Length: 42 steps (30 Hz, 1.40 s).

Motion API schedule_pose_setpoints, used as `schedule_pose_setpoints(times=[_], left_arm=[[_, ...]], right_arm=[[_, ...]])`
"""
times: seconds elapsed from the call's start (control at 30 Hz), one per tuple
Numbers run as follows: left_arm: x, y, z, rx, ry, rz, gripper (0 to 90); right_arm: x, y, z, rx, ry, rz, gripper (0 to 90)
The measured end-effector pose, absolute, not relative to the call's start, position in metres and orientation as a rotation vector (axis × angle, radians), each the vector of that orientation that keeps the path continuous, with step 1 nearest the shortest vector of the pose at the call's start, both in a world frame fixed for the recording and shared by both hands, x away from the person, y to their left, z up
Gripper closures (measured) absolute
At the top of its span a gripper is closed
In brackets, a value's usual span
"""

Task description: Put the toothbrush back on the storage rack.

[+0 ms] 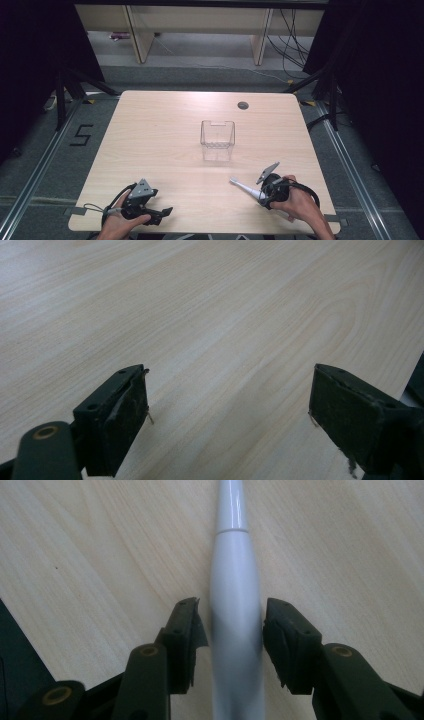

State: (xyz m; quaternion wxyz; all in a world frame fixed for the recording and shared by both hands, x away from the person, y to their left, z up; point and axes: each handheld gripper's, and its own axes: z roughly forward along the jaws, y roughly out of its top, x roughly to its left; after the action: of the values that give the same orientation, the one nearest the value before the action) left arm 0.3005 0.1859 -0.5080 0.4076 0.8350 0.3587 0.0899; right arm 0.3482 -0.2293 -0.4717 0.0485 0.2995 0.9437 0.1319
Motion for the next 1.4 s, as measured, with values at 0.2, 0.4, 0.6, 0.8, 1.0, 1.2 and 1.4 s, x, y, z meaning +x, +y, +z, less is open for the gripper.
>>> schedule_pose_setpoints(times=[0.2, 0.4, 0.6, 0.8, 1.0, 1.2, 1.4], left_arm=[[0.301, 0.186, -0.508, 2.113, 0.897, 0.234, 15.1], [0.3, 0.185, -0.509, 2.092, 0.911, 0.217, 15.1], [0.301, 0.187, -0.508, 2.128, 0.891, 0.228, 15.1], [0.3, 0.185, -0.509, 2.105, 0.903, 0.217, 15.1], [0.302, 0.186, -0.509, 2.127, 0.898, 0.231, 15.1], [0.302, 0.186, -0.509, 2.107, 0.909, 0.214, 15.1], [0.301, 0.186, -0.51, 2.106, 0.912, 0.21, 15.1]], right_arm=[[0.35, -0.227, -0.474, 0.897, 2.905, 0.354, 59.8], [0.351, -0.226, -0.474, 0.915, 2.909, 0.317, 61.9], [0.352, -0.224, -0.475, 0.941, 2.906, 0.259, 63.6], [0.357, -0.223, -0.475, 0.863, 2.934, 0.223, 65.9], [0.36, -0.223, -0.476, 0.824, 2.947, 0.199, 66.2], [0.358, -0.222, -0.475, 0.887, 2.958, 0.183, 66.3], [0.358, -0.225, -0.469, 0.909, 2.936, 0.193, 66.4]])
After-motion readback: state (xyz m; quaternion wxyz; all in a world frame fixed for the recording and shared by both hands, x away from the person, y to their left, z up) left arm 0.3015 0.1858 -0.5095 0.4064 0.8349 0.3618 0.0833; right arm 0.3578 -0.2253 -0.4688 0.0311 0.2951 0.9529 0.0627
